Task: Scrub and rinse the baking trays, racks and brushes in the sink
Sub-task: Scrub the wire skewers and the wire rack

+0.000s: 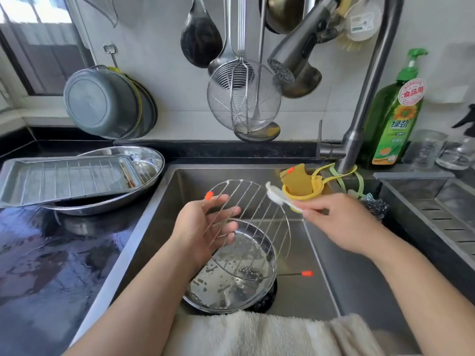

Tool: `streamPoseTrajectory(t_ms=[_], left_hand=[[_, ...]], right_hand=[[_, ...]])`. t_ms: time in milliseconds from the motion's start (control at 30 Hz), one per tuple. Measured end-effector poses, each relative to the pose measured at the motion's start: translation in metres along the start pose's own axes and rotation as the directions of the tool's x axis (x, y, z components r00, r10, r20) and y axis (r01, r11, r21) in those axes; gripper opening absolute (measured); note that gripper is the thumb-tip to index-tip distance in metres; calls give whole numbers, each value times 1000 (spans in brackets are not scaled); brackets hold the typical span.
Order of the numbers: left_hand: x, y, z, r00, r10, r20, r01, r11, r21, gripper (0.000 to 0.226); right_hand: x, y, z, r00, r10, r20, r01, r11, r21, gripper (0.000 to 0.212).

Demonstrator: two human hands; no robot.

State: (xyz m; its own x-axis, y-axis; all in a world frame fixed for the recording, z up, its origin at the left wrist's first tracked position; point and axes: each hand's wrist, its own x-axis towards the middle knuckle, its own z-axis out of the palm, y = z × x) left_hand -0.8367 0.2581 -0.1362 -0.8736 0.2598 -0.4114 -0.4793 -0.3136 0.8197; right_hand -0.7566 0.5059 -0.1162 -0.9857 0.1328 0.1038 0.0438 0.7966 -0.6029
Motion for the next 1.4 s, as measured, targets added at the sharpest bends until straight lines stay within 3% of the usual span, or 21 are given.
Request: streamPoseTrajectory(t_ms=[67,200,333,367,433,500,533,633,667,700,767,833,1000,1067,1133,1167,1200,1267,1333,1367,1400], left_hand=[[-1,2,-1,998,-40,48,39,999,11,31],[-1,4,-3,994,-64,84,66,998,-15,37],[1,5,-5,996,-44,80,50,996,-74,33],[1,5,-5,996,-44,80,50,996,-74,32],[2,3,-5,995,-48,91,53,997,-49,31],[2,2,-4,992,-59,113,62,998,-19,30],[2,2,-3,991,-62,115,64,998,-13,29],[3,1,-3,994,-55,89,59,997,-40,30],[3,1,-4,995,-50,89,55,997,-57,30],[3,2,-4,995,-46,92,53,996,-70,30],[4,2,-5,995,-38,92,45,996,-77,30],[3,2,-5,996,-32,85,40,995,-91,30],[4,3,-6,998,-24,64,34,987,-155,28],[5,3,-6,998,-13,64,22,988,-150,28],[7,3,-8,999,4,40,3,988,-156,28],[8,3,-9,1000,7,28,-2,987,-161,29],[9,3,-9,1000,2,23,2,986,-165,29],[9,3,-9,999,-15,37,21,987,-161,29],[7,2,-7,998,-23,57,31,990,-138,30],[7,1,-6,998,-19,57,26,990,-136,29],[7,1,-6,999,-9,45,15,989,-144,28]], right_hand=[[3,7,9,1000,1,29,-1,1000,1,33],[16,7,22,998,-31,-59,27,997,-75,35],[-1,-13,31,960,-114,257,100,993,66,28],[-1,-12,31,960,-125,250,118,992,44,27],[9,-4,24,996,-81,31,84,993,-79,29],[15,4,15,986,-14,-165,-14,986,-168,30],[15,6,14,990,-6,-144,-20,984,-178,30],[0,-9,24,970,-68,234,87,994,-70,30],[-4,-13,27,952,-96,289,111,993,-34,29],[-3,-12,26,962,-106,253,116,993,-23,29],[7,0,18,998,-56,-3,55,996,-69,30],[11,14,11,980,-4,-197,-13,996,-83,31],[15,19,15,978,1,-210,-14,998,-60,28],[12,13,12,994,19,-109,-24,999,-38,26],[4,3,13,982,4,191,-7,1000,11,21],[0,-1,14,955,-11,295,5,1000,22,20],[-1,-2,16,950,-26,310,19,1000,24,20],[5,3,14,995,-8,96,11,1000,-23,24],[11,10,12,985,27,-171,-45,994,-100,29],[12,10,13,983,29,-184,-48,994,-100,30],[11,9,15,996,20,-92,-28,996,-88,29]])
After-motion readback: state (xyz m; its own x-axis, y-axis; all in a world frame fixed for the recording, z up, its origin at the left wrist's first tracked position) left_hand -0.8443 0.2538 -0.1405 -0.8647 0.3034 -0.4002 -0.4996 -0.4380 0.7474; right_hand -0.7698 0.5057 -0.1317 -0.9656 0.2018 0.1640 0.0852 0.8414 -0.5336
